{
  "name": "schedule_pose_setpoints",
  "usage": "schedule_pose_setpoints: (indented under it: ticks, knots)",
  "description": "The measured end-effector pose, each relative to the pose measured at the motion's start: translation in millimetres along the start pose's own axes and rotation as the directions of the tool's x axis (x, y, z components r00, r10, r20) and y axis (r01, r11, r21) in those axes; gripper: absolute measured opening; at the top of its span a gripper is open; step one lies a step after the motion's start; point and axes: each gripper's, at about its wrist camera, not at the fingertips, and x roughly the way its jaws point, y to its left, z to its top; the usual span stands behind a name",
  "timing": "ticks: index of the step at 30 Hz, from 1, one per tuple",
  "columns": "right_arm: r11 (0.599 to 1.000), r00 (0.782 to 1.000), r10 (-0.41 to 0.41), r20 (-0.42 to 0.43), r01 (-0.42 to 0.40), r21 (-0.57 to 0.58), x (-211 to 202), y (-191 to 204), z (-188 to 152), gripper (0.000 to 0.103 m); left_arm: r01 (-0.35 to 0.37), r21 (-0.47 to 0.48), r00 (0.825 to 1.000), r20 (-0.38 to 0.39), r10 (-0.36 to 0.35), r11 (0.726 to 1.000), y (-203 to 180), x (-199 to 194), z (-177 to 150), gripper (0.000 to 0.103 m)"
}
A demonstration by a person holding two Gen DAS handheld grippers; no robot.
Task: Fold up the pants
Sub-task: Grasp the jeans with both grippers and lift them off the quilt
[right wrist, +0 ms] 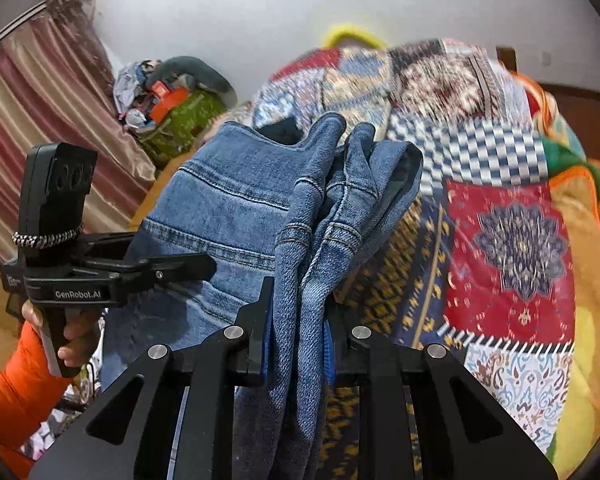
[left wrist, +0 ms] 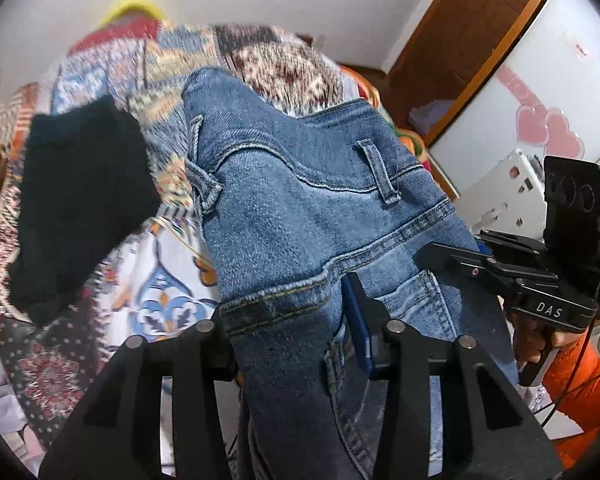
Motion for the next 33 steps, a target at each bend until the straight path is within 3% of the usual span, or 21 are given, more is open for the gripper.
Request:
schedule_pose_setpoints:
  ticks: [4, 9, 14, 19, 29, 33]
  knots:
    - [0.998, 0.999, 0.012, 0.051, -0.01, -0.054, -9, 26, 14, 0.017, -0.028, 0.0, 0.995, 0.094, 0.028, 1.0, 6, -36, 1, 0.04]
    - [0.991, 0.995, 0.035, 0.093, -0.022, -0.134, -7, 60, 39, 0.016, -0.067, -0.038, 0.977, 0.199, 0.073, 0.997, 29, -80, 11, 0.039]
    - [0.977, 0.991, 0.073, 0.116, -0.048, -0.208, 15, 94, 73, 0.016, -0.129, -0.078, 0.948, 0.283, 0.146, 0.989, 65, -114, 27, 0.039]
    - [0.965, 0.986, 0.111, 0.121, -0.078, -0.249, 47, 121, 105, 0.016, -0.158, -0.129, 0.928, 0.319, 0.192, 0.979, 107, -125, 44, 0.039]
    - [0.967, 0.994, 0.099, 0.039, -0.087, -0.241, 149, 149, 151, 0.016, -0.193, -0.252, 0.92, 0.291, 0.264, 0.948, 217, -77, 90, 0.039]
    - [0.974, 0.998, 0.065, -0.017, -0.067, -0.215, 193, 144, 162, 0.016, -0.185, -0.31, 0.932, 0.245, 0.266, 0.933, 261, -33, 105, 0.039]
